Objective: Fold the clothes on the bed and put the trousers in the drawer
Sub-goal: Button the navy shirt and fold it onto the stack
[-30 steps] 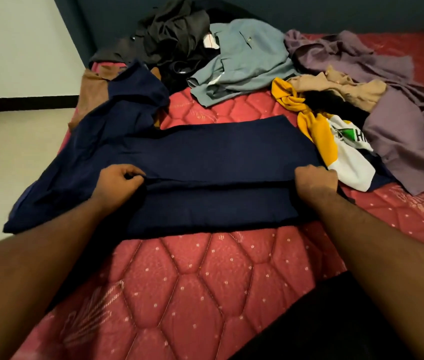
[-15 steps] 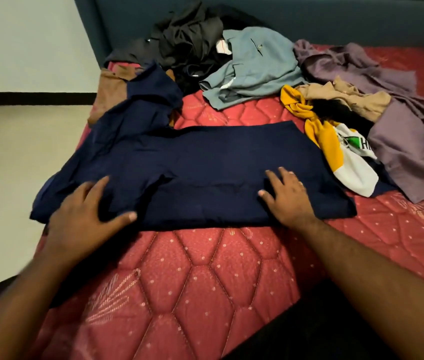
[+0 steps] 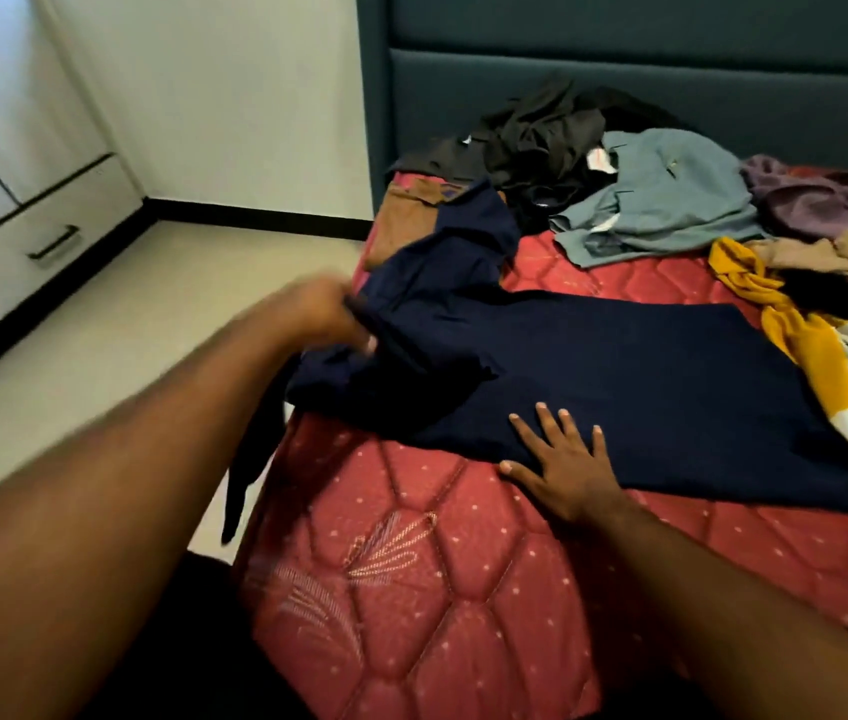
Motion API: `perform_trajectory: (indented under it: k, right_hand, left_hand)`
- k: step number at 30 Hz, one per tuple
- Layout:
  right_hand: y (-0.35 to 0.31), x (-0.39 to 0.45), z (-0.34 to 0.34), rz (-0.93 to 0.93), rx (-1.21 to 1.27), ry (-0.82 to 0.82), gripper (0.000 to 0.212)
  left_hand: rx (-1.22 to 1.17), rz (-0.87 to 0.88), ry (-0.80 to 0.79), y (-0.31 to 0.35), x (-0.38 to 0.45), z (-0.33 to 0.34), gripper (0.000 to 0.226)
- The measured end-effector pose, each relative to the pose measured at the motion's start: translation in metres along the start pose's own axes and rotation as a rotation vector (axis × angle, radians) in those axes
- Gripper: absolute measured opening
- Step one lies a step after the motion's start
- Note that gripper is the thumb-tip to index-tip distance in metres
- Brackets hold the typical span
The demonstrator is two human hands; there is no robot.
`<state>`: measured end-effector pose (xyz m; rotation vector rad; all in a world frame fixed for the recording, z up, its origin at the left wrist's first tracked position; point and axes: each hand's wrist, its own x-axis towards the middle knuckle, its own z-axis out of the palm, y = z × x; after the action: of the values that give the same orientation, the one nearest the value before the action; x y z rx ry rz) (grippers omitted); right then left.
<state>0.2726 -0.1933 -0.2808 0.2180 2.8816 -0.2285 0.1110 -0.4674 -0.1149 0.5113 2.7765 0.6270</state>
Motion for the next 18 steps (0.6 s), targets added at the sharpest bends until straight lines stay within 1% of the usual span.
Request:
perform_trajectory:
  k: [1,2,3,4,5,6,8,9,10,11,13,14,15,16,18]
  right_hand:
    - [-0.003,0.002,-0.001,0.008,-0.002,-0.01,0.098]
    - [-0.004,0.002,-0.003,0.016,0.007,-0.023,0.092]
    - [-0.005,0.002,-0.005,0.02,0.013,-0.032,0.089]
    - [-0.007,0.003,-0.007,0.022,0.02,-0.038,0.088]
    - [-0.008,0.003,-0.007,0.018,0.03,-0.029,0.09]
    - [-0.01,0.005,-0.009,0.007,0.039,-0.019,0.094]
    - [-0.017,0.01,-0.013,-0.028,0.054,-0.004,0.102]
    - [-0.019,0.013,-0.014,-0.047,0.058,0.005,0.102]
    - [-0.024,0.016,-0.016,-0.066,0.064,0.01,0.1]
    - [-0.029,0.021,-0.016,-0.086,0.068,0.01,0.096]
    - [-0.04,0.027,-0.016,-0.127,0.074,0.011,0.089]
    - [-0.046,0.031,-0.013,-0.141,0.072,0.009,0.088]
    - [-0.05,0.034,-0.01,-0.152,0.067,0.007,0.088]
    - [-0.054,0.036,-0.006,-0.156,0.056,0.006,0.088]
    - [-0.055,0.037,0.001,-0.156,0.02,0.024,0.091]
  left_hand:
    - [0.164,0.059,0.054,0.018,0.021,-0.024,0.028]
    - [0.367,0.098,0.152,0.038,0.038,-0.042,0.048]
    - [0.561,0.125,0.294,0.058,0.05,-0.053,0.069]
    - [0.694,0.18,0.461,0.074,0.056,-0.058,0.083]
    - [0.747,0.25,0.596,0.086,0.058,-0.054,0.088]
    - [0.743,0.314,0.676,0.089,0.06,-0.044,0.087]
    - [0.615,0.416,0.726,0.072,0.054,-0.006,0.078]
    - [0.501,0.415,0.726,0.054,0.048,0.019,0.072]
    - [0.353,0.346,0.692,0.031,0.038,0.043,0.063]
    - [0.195,0.2,0.62,0.004,0.028,0.067,0.056]
    - [-0.084,-0.189,0.492,-0.049,0.005,0.104,0.051]
    - [-0.181,-0.337,0.46,-0.069,-0.002,0.116,0.049]
    - [-0.238,-0.424,0.443,-0.081,-0.008,0.122,0.045]
    - [-0.273,-0.465,0.432,-0.088,-0.011,0.124,0.04]
    - [-0.363,-0.505,0.388,-0.097,-0.01,0.122,0.029]
